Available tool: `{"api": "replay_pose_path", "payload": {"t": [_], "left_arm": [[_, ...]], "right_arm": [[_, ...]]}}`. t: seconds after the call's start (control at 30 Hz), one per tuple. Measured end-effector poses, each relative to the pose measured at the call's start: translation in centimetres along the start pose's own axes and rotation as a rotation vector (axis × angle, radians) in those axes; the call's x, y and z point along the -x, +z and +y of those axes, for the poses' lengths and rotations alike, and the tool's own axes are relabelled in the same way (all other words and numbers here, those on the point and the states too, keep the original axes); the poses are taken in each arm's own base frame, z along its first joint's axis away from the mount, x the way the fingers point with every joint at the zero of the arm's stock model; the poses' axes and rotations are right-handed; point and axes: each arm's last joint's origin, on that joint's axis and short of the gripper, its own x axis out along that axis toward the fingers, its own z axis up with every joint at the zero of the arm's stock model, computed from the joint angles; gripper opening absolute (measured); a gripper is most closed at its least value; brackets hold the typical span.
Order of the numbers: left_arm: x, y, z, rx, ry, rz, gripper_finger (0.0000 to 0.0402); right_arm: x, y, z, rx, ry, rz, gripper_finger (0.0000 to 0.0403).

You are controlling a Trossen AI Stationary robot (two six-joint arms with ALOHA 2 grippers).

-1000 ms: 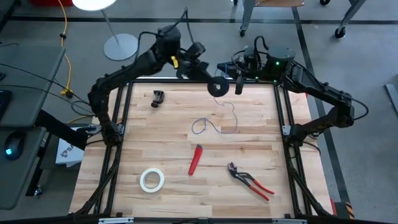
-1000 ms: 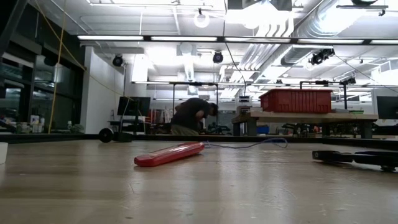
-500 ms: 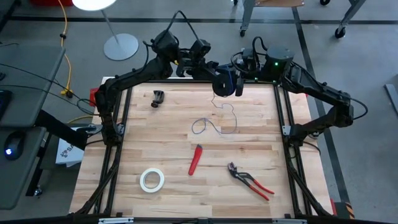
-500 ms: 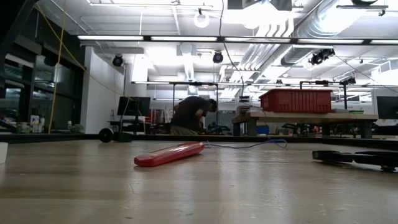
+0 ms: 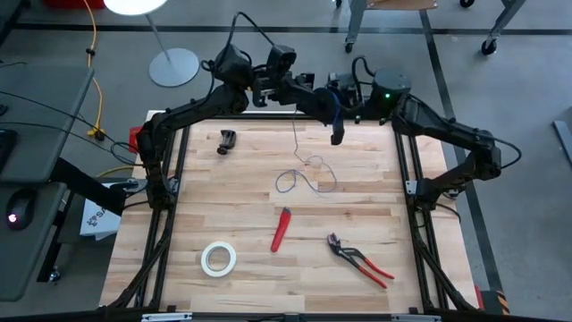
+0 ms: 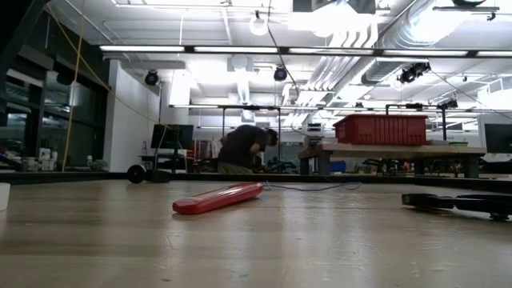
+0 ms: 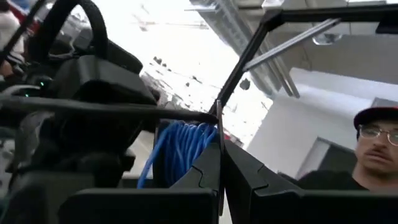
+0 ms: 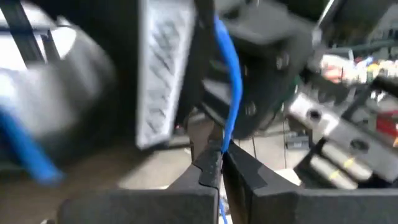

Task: Coil cords
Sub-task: Coil the blue wire cable onto the black spool

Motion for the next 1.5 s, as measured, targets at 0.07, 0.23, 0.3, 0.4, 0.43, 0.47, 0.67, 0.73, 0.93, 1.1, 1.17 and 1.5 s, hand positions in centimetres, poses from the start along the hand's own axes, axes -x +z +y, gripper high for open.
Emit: {"api": "replay_pose_path", "payload": {"t": [0.07, 0.23, 0.3, 0.4, 0.43, 0.47, 0.67, 0.73, 0.93, 1.1, 1.17, 1.5], "left_arm": [[0.1, 0.2, -0.1, -0.015, 0.003, -0.026, 0.0], [0.3, 0.7, -0.3, -0.091, 0.012, -0.105, 0.0], [0.7, 1.1, -0.3, -0.117, 0.016, -0.13, 0.0], [1.5, 1.9, -0.5, -0.159, 0.025, -0.16, 0.0], [1.9, 2.2, -0.6, -0.167, 0.033, -0.165, 0.0], [2.3, 2.5, -0.7, -0.176, 0.037, -0.168, 0.0], [4.6, 4.5, -2.3, -0.223, 0.047, -0.151, 0.0], [5.3, 5.0, -2.8, -0.239, 0.05, -0.134, 0.0], [7.1, 6.1, -3.6, -0.246, 0.096, -0.064, 0.0], [7.9, 6.3, -3.9, -0.258, 0.144, -0.011, 0.0], [8.1, 6.3, -3.9, -0.266, 0.159, -0.006, 0.0], [7.9, 6.3, -4.1, -0.289, 0.166, -0.037, 0.0]], "right_arm": [[0.0, 0.2, 0.0, -0.002, 0.001, -0.019, 0.0], [-0.2, 0.0, -0.1, -0.04, 0.001, -0.015, 0.0], [-0.2, 0.1, -0.1, -0.039, 0.001, -0.016, 0.0], [-0.2, 0.0, 0.1, -0.044, 0.007, -0.007, 0.0], [-0.2, 0.0, 0.1, -0.044, 0.009, -0.007, 0.0], [-0.2, -0.1, 0.1, -0.046, 0.009, -0.002, 0.0], [-0.2, -0.5, 0.0, -0.062, -0.001, 0.041, 0.0], [-0.2, -0.5, 0.0, -0.063, -0.002, 0.044, 0.0], [-0.2, -0.6, 0.0, -0.058, -0.007, 0.052, 0.0], [-0.1, -0.6, -0.2, -0.06, -0.017, 0.055, 0.0], [-0.1, -0.7, -0.3, -0.065, -0.027, 0.058, 0.0003], [0.3, -1.7, -1.7, -0.108, -0.194, 0.152, 0.0127]]}}
